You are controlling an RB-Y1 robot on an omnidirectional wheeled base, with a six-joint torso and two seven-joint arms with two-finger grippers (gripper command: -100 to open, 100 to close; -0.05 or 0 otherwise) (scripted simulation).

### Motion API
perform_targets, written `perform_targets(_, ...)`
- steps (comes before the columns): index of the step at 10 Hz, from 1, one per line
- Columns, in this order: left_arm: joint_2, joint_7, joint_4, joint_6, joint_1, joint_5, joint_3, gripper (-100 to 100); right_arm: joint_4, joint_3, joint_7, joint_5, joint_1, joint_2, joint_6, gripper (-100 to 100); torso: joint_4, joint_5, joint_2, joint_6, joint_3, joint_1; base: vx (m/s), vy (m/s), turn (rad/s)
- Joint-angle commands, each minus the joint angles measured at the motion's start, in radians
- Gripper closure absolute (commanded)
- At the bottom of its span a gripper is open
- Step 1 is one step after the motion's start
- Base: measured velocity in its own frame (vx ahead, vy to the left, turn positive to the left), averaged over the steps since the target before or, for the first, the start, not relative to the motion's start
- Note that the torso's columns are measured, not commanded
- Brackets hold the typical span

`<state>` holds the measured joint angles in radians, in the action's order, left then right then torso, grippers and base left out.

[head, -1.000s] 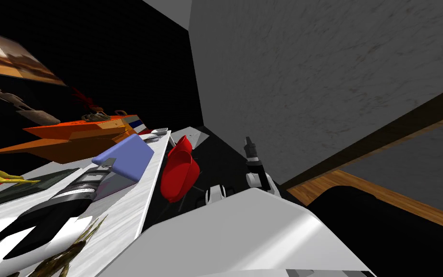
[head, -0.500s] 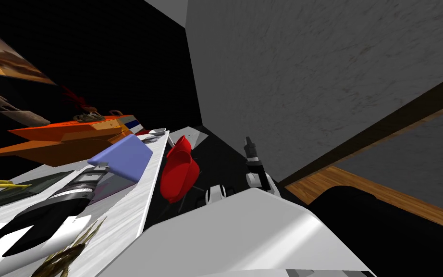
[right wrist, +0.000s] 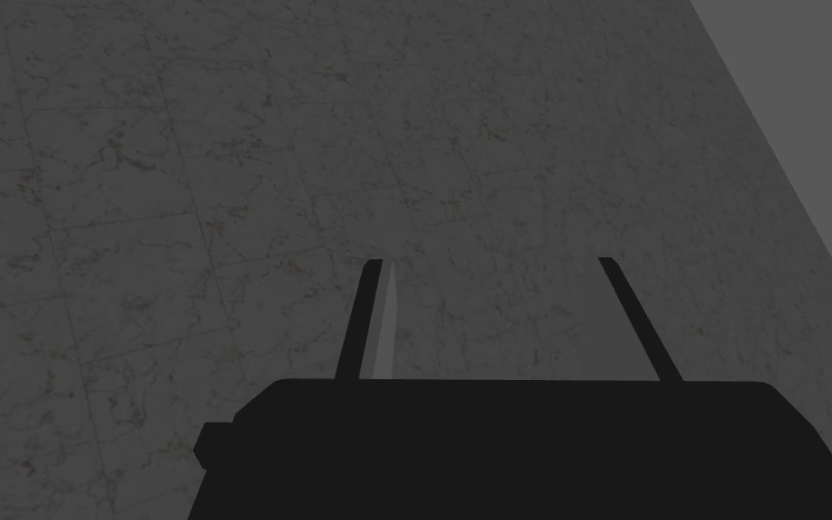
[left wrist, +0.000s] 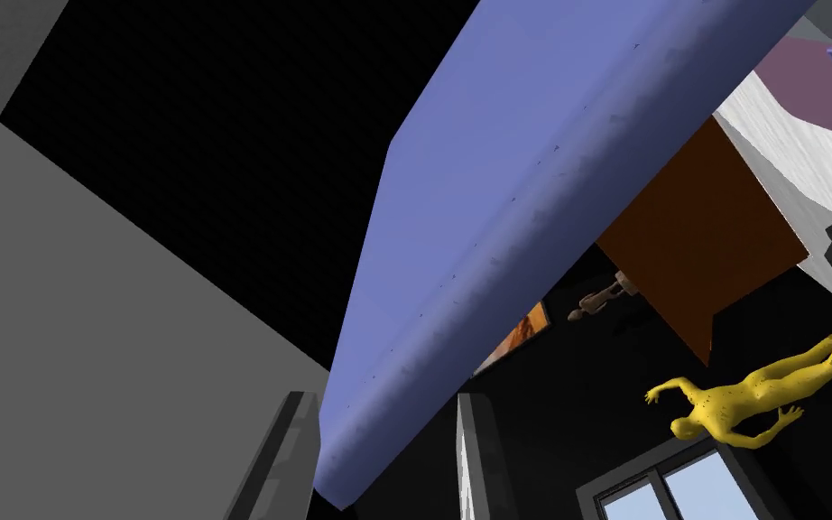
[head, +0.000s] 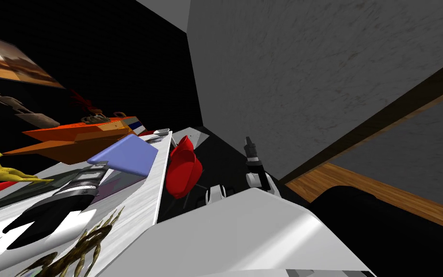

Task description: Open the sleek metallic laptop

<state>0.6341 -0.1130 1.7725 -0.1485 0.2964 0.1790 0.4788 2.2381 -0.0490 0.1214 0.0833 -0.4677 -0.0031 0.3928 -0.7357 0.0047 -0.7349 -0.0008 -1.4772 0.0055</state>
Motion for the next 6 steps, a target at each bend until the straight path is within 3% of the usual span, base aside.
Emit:
perform_targets(1, -0.009, -0.044, -0.018, -0.013, -0.02, -0.048, -0.002, 100, 0.0, 0.0, 0.0, 0.0, 0.0, 0.0, 0.0, 0, 0.0, -0.001, 0.0, 0.0, 0.0, -0.001, -0.052, 0.087, -0.002)
perform_targets(2, -0.012, -0.06, -0.022, -0.018, -0.028, -0.066, -0.002, 100, 0.0, 0.0, 0.0, 0.0, 0.0, 0.0, 0.0, 0, -0.001, -0.002, -0.001, 0.0, 0.001, -0.002, -0.057, 0.081, -0.004)
perform_targets(3, -0.01, -0.047, -0.019, -0.013, -0.025, -0.054, -0.002, 100, 0.0, 0.0, 0.0, 0.0, 0.0, 0.0, 0.0, 0, -0.002, -0.002, -0.003, 0.0, 0.001, -0.003, -0.026, 0.035, -0.002)
perform_targets(6, -0.076, -0.11, -0.074, 0.011, -0.069, -0.126, -0.006, 100, 0.0, 0.0, 0.0, 0.0, 0.0, 0.0, 0.0, 0, -0.003, -0.003, -0.006, 0.0, 0.003, -0.002, -0.066, 0.118, 0.005)
